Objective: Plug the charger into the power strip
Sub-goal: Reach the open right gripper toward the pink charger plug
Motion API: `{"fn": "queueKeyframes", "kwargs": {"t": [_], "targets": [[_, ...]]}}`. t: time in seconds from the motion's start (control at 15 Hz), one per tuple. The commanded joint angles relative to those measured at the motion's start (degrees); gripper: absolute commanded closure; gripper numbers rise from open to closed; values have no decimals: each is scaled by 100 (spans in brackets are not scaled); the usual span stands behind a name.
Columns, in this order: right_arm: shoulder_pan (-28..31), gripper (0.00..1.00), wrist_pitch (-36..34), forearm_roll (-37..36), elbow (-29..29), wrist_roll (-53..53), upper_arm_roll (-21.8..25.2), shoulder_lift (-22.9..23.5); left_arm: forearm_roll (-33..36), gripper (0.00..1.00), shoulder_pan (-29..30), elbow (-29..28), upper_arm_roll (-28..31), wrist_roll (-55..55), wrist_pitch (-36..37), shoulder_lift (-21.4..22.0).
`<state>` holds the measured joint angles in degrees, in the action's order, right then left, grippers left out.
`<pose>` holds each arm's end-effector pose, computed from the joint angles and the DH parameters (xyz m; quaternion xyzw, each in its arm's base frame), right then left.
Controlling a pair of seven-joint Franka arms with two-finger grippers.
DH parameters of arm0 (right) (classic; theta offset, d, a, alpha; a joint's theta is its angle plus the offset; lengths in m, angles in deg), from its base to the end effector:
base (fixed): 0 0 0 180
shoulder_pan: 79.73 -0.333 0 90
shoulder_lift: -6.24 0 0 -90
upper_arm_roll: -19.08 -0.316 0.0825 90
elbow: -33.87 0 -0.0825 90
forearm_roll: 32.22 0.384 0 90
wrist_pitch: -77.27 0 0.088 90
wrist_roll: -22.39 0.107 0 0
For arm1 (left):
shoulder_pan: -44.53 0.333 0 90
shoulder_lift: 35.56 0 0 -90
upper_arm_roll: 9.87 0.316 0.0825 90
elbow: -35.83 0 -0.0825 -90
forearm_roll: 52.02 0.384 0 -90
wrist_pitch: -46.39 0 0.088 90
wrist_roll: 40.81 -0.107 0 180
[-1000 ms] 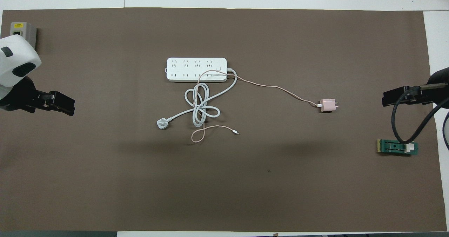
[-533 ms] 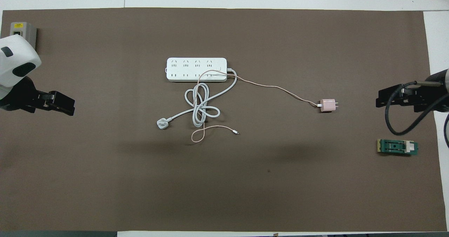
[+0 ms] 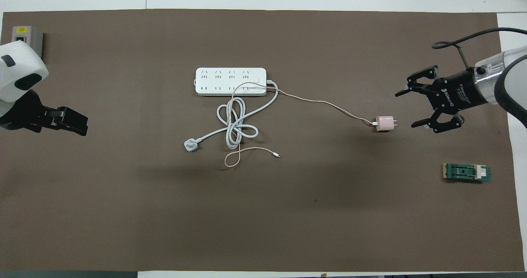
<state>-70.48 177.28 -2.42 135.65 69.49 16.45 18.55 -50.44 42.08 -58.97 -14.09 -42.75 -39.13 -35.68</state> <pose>0.5974 -0.0258 0.4290 -0.8205 0.4999 0.1979 0.1941 0.5389 -0.0598 0.5782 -0.9937 0.0749 0.0813 0.0171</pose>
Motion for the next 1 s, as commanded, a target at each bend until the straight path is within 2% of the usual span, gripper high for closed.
{"fn": "queueKeyframes", "kwargs": {"t": [0.0,0.33,0.53,0.93], "targets": [[216,0,150,245,-17,143,-62,444,45,0,79,-118,-44,-70,-52,135],[507,0,212,1115,-71,116,-54,1254,45,0,79,-109,-44,-70,-35,135],[560,0,168,1379,-62,125,-54,1448,45,0,79,-109,-44,-70,-44,135],[612,0,177,1327,-36,-323,-45,1712,45,0,79,-118,-44,-70,-52,135]]}}
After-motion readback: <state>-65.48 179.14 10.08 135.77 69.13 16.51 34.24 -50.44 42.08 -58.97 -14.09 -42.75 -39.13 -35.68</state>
